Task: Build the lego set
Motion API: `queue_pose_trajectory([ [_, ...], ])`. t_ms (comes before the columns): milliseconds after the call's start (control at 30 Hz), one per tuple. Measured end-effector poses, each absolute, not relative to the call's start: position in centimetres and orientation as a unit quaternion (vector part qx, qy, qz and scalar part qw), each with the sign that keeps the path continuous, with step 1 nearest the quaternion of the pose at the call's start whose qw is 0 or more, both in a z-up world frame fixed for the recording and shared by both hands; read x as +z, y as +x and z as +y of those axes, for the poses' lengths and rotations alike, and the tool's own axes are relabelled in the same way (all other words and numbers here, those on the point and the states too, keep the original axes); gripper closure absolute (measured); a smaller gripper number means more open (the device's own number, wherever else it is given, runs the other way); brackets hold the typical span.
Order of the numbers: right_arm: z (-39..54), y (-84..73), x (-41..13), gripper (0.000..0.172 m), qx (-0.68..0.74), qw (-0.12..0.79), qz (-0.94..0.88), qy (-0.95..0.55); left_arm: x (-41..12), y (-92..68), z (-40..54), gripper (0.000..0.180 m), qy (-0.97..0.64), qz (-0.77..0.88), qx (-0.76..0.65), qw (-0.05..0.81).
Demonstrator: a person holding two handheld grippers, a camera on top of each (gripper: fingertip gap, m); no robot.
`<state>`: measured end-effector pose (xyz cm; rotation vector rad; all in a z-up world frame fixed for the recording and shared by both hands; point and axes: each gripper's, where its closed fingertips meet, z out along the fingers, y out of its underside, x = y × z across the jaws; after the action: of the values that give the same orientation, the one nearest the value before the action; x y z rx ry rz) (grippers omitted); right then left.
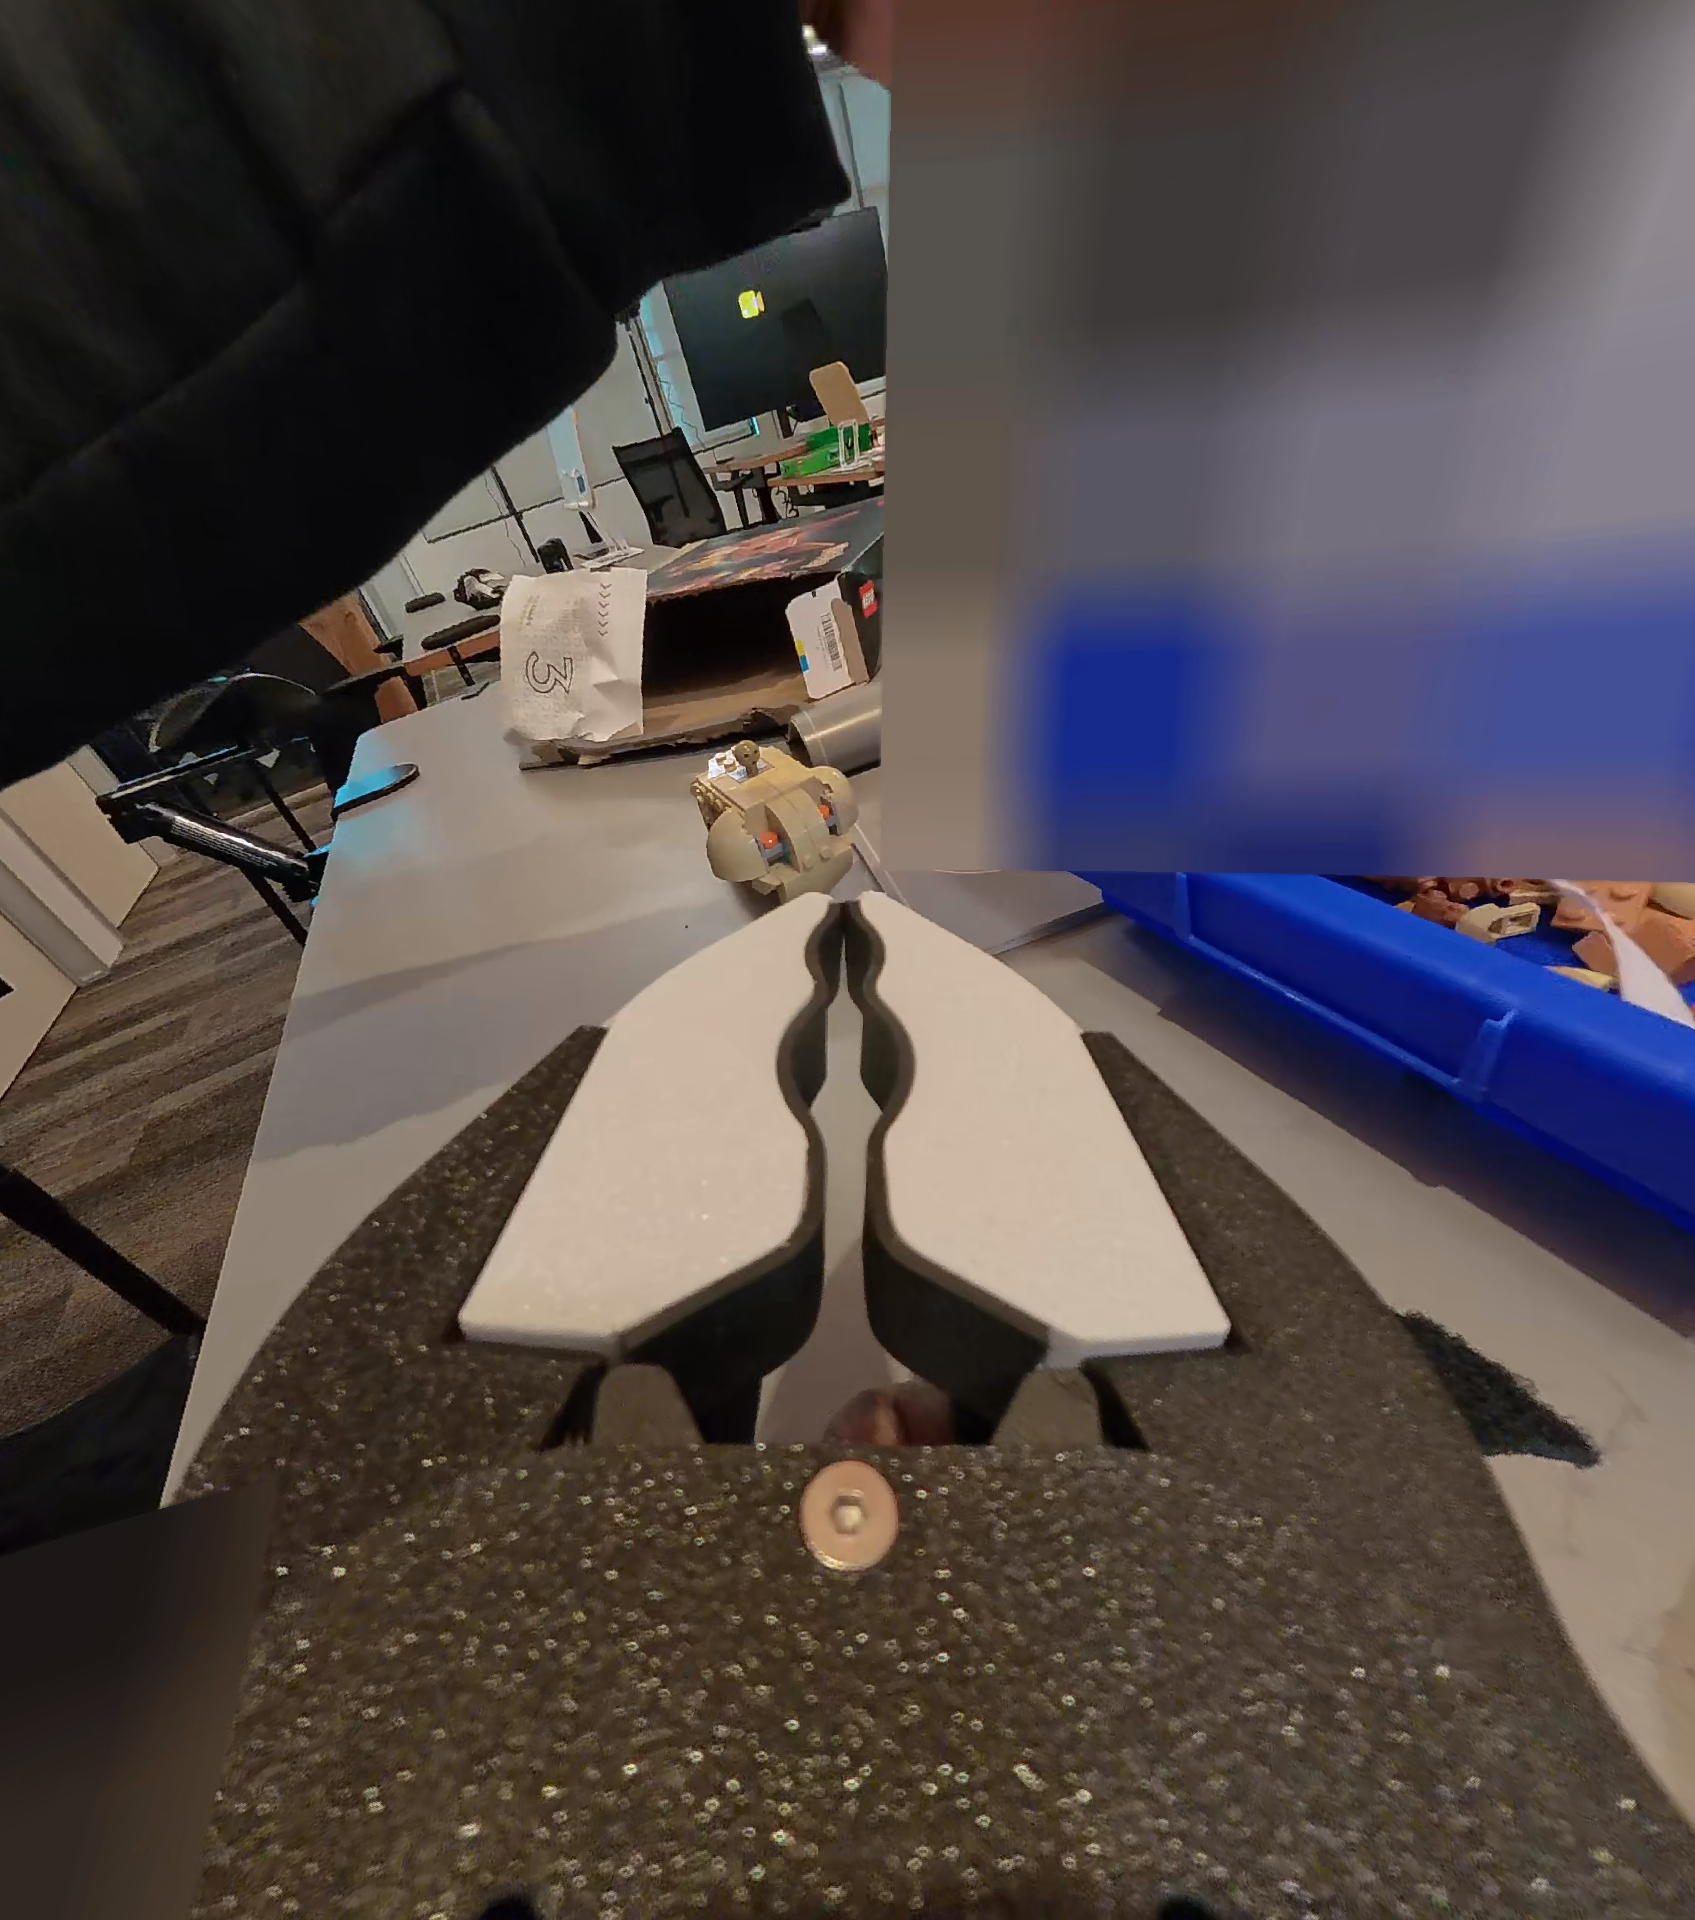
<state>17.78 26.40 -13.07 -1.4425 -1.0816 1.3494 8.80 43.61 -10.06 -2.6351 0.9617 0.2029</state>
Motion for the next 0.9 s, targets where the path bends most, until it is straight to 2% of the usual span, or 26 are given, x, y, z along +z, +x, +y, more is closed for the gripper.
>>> queue_pose_trajectory([
  [433,26.3,17.7,-13.2,0.172,0.542,0.426,-0.437,-0.579,-9.2,10.7,43.1,0.145,-0.905,0.410,0.061,0.095],
  [633,26.2,17.7,-13.2,0.172,0.541,0.424,-0.438,-0.579,-10.6,11.2,43.1,0.143,-0.901,0.425,0.072,0.058],
  [733,26.2,17.8,-13.2,0.172,0.543,0.423,-0.437,-0.579,-11.3,11.0,43.6,0.136,-0.901,0.422,0.085,0.057],
  [900,26.2,17.7,-13.2,0.172,0.542,0.422,-0.439,-0.580,-11.7,9.3,43.4,0.139,-0.900,0.418,0.119,0.035],
])
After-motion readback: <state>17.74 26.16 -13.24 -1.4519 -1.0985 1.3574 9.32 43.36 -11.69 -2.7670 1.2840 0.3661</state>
